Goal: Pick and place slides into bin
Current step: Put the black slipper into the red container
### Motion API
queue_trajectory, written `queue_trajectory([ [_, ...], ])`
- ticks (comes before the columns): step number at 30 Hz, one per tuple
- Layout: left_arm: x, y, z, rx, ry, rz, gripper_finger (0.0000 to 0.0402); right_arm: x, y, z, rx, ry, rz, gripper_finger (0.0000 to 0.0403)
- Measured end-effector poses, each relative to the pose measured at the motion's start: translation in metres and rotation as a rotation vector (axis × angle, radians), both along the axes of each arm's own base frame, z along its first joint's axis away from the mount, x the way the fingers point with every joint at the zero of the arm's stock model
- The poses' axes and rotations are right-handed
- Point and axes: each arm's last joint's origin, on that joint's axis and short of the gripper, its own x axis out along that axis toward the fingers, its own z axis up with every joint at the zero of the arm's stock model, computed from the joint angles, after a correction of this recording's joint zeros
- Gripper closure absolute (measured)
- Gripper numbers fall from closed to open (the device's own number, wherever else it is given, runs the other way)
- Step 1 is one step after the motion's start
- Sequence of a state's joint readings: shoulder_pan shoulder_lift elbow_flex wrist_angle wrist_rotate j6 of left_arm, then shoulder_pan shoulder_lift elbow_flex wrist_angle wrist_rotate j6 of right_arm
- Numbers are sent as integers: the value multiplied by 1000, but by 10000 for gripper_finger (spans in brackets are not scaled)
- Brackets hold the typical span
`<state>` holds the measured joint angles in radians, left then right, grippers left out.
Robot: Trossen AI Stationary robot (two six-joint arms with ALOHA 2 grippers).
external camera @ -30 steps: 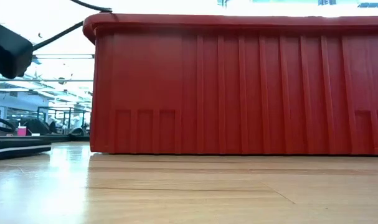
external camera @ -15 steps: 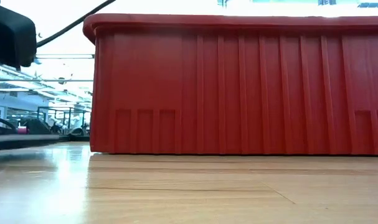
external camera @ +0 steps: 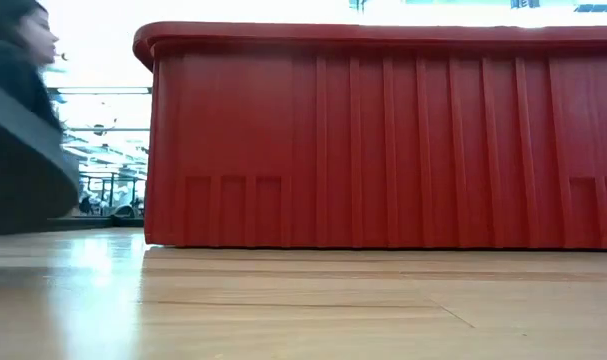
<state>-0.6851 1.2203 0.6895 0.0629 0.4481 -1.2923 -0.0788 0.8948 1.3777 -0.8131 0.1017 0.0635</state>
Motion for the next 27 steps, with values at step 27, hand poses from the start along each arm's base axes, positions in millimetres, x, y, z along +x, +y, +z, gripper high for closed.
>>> queue_trajectory([
  [27, 47, 172, 223, 594, -532, 254, 401, 5, -1, -2, 21, 9, -25, 355],
])
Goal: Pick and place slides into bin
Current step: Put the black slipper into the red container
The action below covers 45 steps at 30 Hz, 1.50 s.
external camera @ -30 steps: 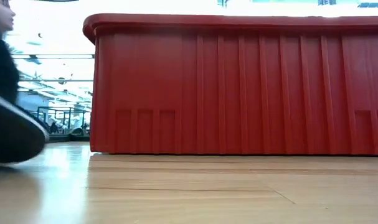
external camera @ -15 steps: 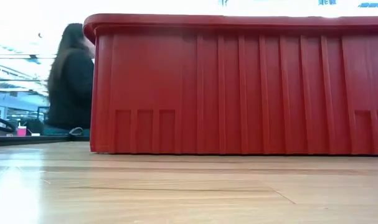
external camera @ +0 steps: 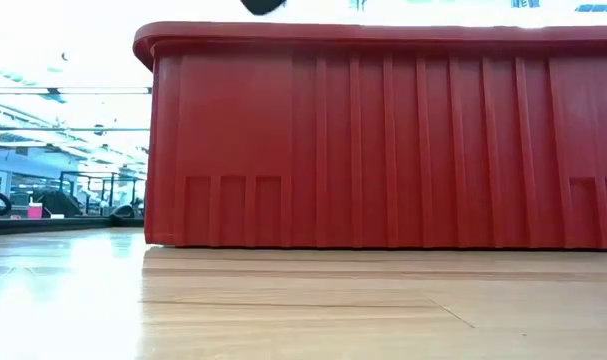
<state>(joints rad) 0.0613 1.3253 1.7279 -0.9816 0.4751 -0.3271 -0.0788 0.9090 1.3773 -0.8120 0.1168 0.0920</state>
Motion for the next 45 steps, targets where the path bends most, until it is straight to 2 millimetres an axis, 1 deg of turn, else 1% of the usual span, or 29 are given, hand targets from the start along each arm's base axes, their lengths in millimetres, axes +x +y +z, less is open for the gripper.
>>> queue_trajectory([
  [3, 34, 33, -22, 69, 86, 25, 402, 2, -1, 1, -16, -9, -40, 355],
  [5, 56, 54, -40, 104, 147, 20, 402, 4, -2, 2, -13, -27, -44, 355],
  [9, 95, 88, -69, 178, 220, 11, 401, 7, -2, 1, 1, -55, -50, 355],
  [14, 139, 116, -98, 229, 262, 1, 401, 13, -2, -7, 4, -57, -52, 355],
  [17, 162, 129, -113, 255, 298, 52, 401, 17, -3, -14, 4, -57, -52, 355],
  [21, 185, 146, -141, 178, 380, 146, 401, 23, -3, -20, 2, -86, -52, 355],
  [24, 194, 149, -152, 132, 408, 188, 401, 25, -3, -21, 2, -99, -51, 355],
  [26, 199, 145, -155, 123, 397, 172, 401, 25, -3, -21, 2, -103, -51, 355],
  [32, 212, 133, -173, 76, 434, 150, 401, 25, -3, -20, -3, -106, -50, 355],
  [35, 215, 128, -178, 88, 437, 130, 401, 25, -3, -20, -8, -107, -48, 355],
  [39, 217, 129, -186, 65, 461, 156, 401, 25, -3, -18, -15, -125, -46, 355],
  [42, 219, 130, -187, 63, 438, 162, 400, 25, -3, -18, -16, -126, -45, 355],
  [45, 220, 130, -185, 21, 410, 126, 386, 25, -3, -18, -10, -128, -47, 355],
])
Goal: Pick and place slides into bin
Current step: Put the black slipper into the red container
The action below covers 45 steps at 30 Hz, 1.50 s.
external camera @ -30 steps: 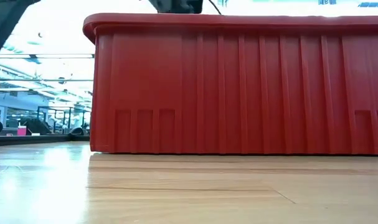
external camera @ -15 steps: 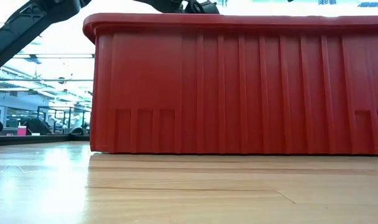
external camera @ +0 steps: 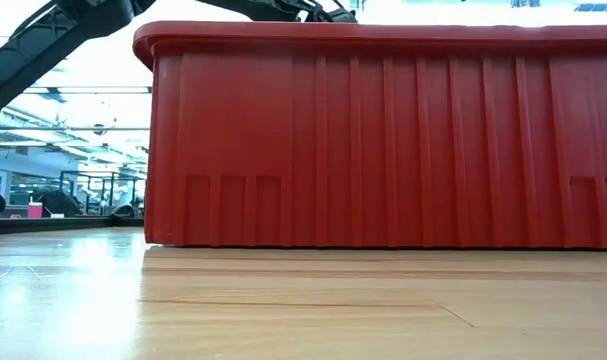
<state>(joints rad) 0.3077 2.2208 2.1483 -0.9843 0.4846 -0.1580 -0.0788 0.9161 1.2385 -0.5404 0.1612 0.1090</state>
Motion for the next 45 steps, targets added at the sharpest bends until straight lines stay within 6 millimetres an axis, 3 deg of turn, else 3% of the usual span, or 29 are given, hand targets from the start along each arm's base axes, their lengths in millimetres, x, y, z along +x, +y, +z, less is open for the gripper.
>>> queue_trajectory([
  [5, 1, -1, 1, -27, -31, -38, 324, 0, 0, 0, 2, -1, -1, 355],
  [10, -1, -3, 8, 8, -71, -100, 234, 0, 0, 0, 2, -2, -1, 355],
  [19, -24, -10, 64, 343, -174, -104, 72, 0, 0, 0, 2, -2, 0, 355],
  [24, -70, -23, 121, 371, -226, -97, 41, 0, 0, 0, 0, -2, 0, 355],
  [31, -190, -71, 189, 325, -96, -137, 74, -2, 0, 0, -2, 5, 5, 355],
  [36, -262, -111, 213, 176, -143, -115, 156, -2, 0, 0, -38, 14, 17, 355],
  [39, -289, -132, 205, 123, -82, -68, 258, -2, 0, 0, -51, 16, 20, 355],
  [42, -306, -147, 177, 22, 39, 10, 370, -2, 0, 0, -70, 20, 26, 355],
  [45, -318, -161, 133, -86, 295, 61, 381, -2, 0, 0, -82, 23, 30, 355],
])
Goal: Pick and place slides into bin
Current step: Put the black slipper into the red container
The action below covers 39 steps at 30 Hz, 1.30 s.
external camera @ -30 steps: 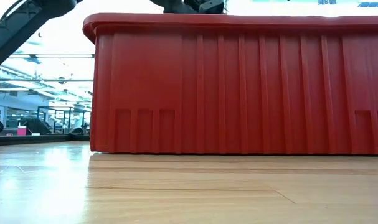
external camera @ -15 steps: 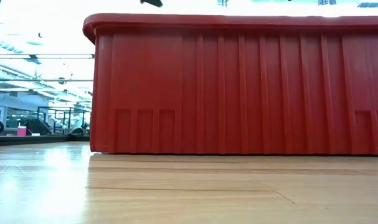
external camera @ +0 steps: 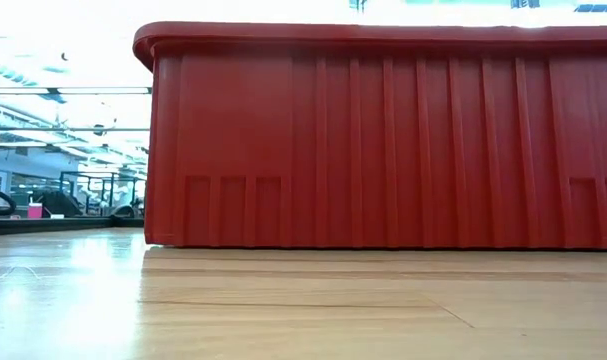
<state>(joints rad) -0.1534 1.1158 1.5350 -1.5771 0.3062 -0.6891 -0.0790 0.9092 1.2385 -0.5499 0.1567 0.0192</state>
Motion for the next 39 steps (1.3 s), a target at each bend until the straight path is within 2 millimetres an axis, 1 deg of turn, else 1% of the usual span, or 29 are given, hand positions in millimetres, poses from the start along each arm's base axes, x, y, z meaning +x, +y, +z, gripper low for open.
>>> queue_trajectory([
  [1, -4, -6, -16, -39, 84, 3, 376, 0, 0, 0, -9, 3, 3, 355],
  [3, -9, -17, -42, -129, 187, 8, 367, 0, 0, 0, -25, 7, 8, 355],
  [5, -9, -30, -68, -218, 275, 11, 356, 0, 0, 0, -34, 9, 11, 355],
  [8, 1, -51, -97, -330, 276, -22, 333, 0, 0, 0, -40, 10, 12, 355],
  [10, 6, -64, -112, -369, 249, -48, 313, -1, 0, 0, -40, 7, 13, 355],
  [12, 10, -74, -128, -382, 237, -72, 287, -1, 0, 1, -41, 6, 11, 355],
  [14, 8, -80, -147, -350, 280, -63, 256, -2, 0, 1, -40, 3, 10, 355],
  [19, -1, -92, -184, -336, 365, -49, 171, -6, 0, 3, -39, -9, 8, 355],
  [22, -7, -98, -201, -351, 375, -67, 125, -7, 1, 4, -29, -17, 4, 355],
  [25, -12, -101, -212, -356, 388, -81, 90, -9, 1, 4, -22, -26, 2, 355],
  [27, -17, -101, -221, -338, 399, -75, 74, -11, 1, 5, -23, -30, 2, 355],
  [30, -21, -103, -233, -359, 397, -76, 65, -11, 1, 6, -23, -36, 1, 355],
  [33, -25, -106, -244, -391, 379, -61, 71, -11, 1, 6, -5, -42, -4, 355],
  [37, -26, -107, -253, -425, 349, -40, 95, -11, 1, 6, -2, -43, -5, 355],
  [39, -26, -107, -254, -425, 340, -45, 118, -11, 1, 6, -2, -44, -5, 355],
])
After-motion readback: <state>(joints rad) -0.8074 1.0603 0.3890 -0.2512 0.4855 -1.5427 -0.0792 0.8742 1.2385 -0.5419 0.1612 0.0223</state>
